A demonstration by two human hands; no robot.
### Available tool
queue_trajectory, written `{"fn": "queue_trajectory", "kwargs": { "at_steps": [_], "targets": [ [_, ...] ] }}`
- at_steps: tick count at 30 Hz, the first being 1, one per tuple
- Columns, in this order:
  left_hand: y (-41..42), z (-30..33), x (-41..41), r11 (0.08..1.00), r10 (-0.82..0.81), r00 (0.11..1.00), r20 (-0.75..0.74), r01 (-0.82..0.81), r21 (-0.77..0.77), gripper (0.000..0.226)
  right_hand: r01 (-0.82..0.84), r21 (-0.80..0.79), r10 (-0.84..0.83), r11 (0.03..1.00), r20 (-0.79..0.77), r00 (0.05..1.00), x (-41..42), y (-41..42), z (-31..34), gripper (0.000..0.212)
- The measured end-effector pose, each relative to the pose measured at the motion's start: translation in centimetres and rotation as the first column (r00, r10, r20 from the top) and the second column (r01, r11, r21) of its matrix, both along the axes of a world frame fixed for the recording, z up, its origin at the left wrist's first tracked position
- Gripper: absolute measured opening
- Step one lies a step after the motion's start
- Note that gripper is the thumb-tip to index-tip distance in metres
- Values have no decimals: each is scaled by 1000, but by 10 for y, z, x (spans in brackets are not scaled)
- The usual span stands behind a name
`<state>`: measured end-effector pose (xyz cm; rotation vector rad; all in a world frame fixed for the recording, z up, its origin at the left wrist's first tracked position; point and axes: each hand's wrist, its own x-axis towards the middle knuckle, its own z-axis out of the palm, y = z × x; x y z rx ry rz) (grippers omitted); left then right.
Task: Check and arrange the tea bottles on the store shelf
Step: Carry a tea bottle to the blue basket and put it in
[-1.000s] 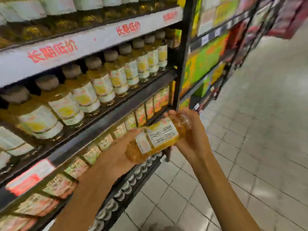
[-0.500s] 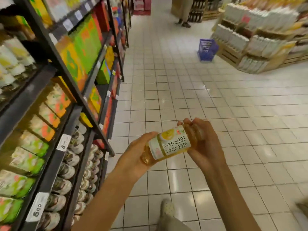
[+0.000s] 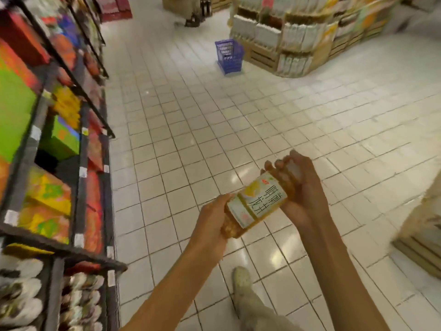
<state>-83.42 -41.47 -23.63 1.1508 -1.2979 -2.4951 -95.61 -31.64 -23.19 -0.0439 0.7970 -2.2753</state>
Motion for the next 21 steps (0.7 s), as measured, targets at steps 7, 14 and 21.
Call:
{"fn": "queue_trajectory", "kwargs": {
  "at_steps": [7,14,21],
  "targets": [
    [-58,10,-154,989,147,989,20,-147,28,13,-134,134,117,982,124,985,-154,-55,5,8],
    [-140,1,-306,997,73,996,48,-75,27,15,-108,140,106,984,16,994,-304,-129,-5,21],
    [-249,-12,-485,990,63,993,96,-75,118,21,-75,145,77,987,-7,997,-480,-236,-13,19]
  ]
}}
